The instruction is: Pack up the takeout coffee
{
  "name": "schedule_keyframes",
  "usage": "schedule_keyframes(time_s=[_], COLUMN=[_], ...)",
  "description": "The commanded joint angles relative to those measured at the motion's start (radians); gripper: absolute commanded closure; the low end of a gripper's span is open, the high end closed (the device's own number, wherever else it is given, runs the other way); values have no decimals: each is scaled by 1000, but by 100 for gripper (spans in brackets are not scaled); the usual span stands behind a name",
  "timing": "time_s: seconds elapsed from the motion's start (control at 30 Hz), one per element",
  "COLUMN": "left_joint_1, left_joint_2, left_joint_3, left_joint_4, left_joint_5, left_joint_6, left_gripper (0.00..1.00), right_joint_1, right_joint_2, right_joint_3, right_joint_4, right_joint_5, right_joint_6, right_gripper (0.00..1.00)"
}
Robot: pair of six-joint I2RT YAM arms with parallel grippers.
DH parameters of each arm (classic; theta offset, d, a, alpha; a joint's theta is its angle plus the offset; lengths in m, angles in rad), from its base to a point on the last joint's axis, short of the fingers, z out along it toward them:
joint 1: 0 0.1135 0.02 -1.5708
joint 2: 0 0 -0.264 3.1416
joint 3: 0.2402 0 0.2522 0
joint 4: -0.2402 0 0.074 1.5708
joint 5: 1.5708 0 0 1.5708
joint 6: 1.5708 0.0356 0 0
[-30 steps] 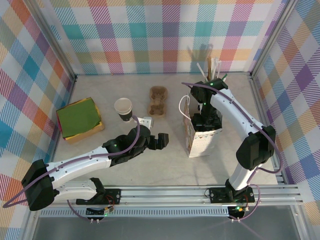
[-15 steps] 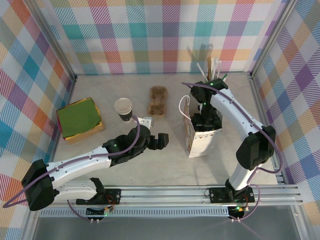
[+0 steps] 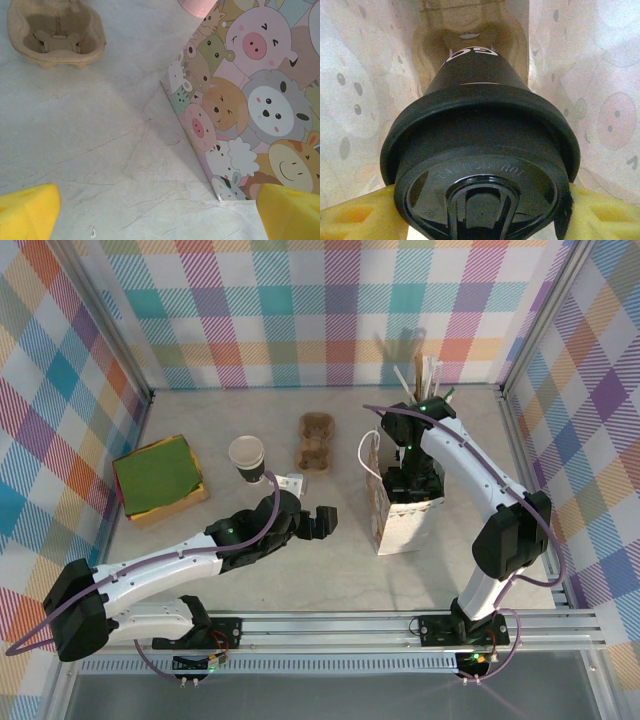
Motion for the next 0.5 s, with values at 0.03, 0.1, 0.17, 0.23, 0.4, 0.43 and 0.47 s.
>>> schedule_keyframes(time_s=[0.03, 0.1, 0.17, 0.23, 0.4, 0.43, 0.47], left_joint_1=[11, 10, 11, 10, 11, 10, 10], left_joint_2=[-5, -3, -2, -1, -5, -5, -5], left_joint_3=[-9, -9, -10, -10, -10, -10, -10], left_joint_4=[4, 3, 4, 4, 4, 2, 2], left_joint_5=[-9, -8, -8, -8, -10, -9, -11], left_joint_6=[-15, -15, -16, -15, -14, -15, -16], left_gripper=[0, 0, 0, 0, 0, 0, 0], right_joint_1=[-8, -8, -8, -8, -8, -8, -8], right_joint_2=[2, 1, 2, 4, 12, 10, 12], right_joint_3=[-1, -3, 0, 2, 1, 1, 0], right_joint_4=[-132, -132, -132, -134, -132, -132, -131], right_joint_5=[-13, -13, -12, -13, -13, -15, -17], right_joint_6=[-15, -14, -16, -16, -19, -19, -19], right_gripper=[33, 33, 33, 33, 33, 33, 33])
